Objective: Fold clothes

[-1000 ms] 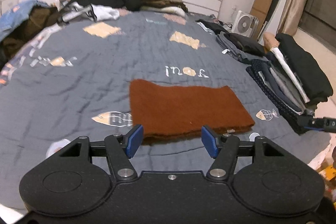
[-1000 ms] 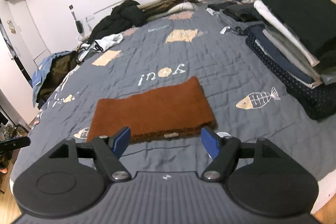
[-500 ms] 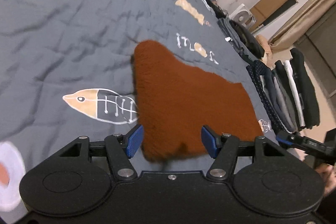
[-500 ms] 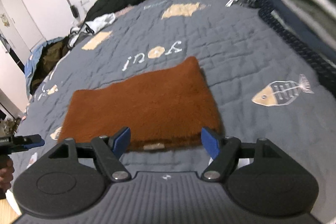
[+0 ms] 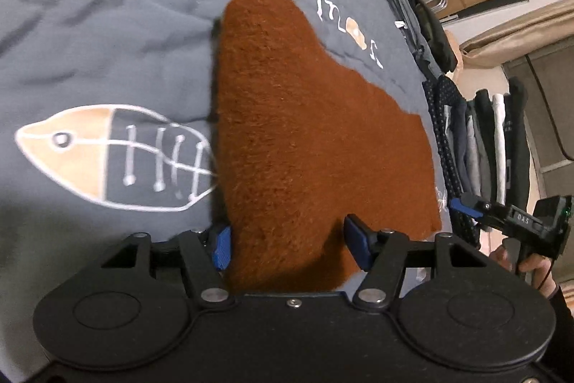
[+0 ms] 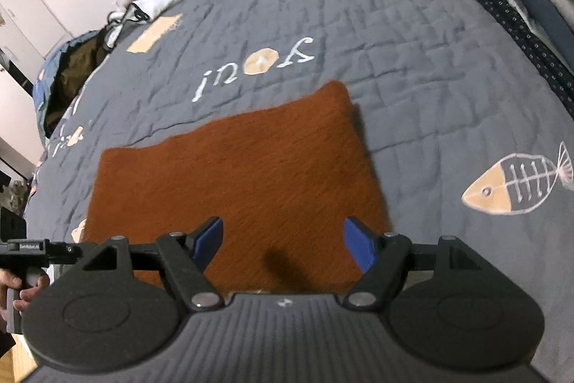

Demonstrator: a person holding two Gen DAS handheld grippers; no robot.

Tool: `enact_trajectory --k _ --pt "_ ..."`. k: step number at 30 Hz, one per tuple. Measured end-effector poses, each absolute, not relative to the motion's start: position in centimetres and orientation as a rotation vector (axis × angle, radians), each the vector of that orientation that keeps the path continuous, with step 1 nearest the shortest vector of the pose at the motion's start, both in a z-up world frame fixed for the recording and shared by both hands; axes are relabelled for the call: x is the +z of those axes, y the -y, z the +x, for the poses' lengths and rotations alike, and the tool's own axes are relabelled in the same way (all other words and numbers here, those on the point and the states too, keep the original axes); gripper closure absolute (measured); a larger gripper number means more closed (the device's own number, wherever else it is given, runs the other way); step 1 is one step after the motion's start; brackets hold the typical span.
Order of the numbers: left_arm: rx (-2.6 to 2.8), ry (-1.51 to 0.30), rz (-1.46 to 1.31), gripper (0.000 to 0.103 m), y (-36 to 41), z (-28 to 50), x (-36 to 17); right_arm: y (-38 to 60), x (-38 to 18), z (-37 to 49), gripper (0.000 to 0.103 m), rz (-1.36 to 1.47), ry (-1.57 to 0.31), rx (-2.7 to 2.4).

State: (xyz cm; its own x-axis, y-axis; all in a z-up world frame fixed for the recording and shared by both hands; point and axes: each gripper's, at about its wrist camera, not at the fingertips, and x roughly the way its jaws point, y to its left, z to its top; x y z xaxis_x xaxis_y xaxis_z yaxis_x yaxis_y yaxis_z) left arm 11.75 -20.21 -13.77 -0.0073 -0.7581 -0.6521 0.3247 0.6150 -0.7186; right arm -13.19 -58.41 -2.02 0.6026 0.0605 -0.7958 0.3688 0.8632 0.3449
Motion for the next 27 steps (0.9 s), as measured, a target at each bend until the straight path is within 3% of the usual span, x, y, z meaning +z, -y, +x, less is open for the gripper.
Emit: enact_trajectory --k 1,4,27 --pt "-0.887 -1.324 -0.421 0.068 20.6 11.8 -13.7 59.1 -1.9 -12.8 0.030 0.518 -0.927 -0.194" --pt "-0.864 -1.336 -0.400 0.081 21.5 11.6 -13.0 61.4 -1.9 -11.3 0.030 0.529 -0.969 -0.211" --pt "-0.804 -1.475 -0.254 0.082 22.1 13.4 -12.7 69.9 -8.9 -1.0 0.030 0.611 -1.153 0.090"
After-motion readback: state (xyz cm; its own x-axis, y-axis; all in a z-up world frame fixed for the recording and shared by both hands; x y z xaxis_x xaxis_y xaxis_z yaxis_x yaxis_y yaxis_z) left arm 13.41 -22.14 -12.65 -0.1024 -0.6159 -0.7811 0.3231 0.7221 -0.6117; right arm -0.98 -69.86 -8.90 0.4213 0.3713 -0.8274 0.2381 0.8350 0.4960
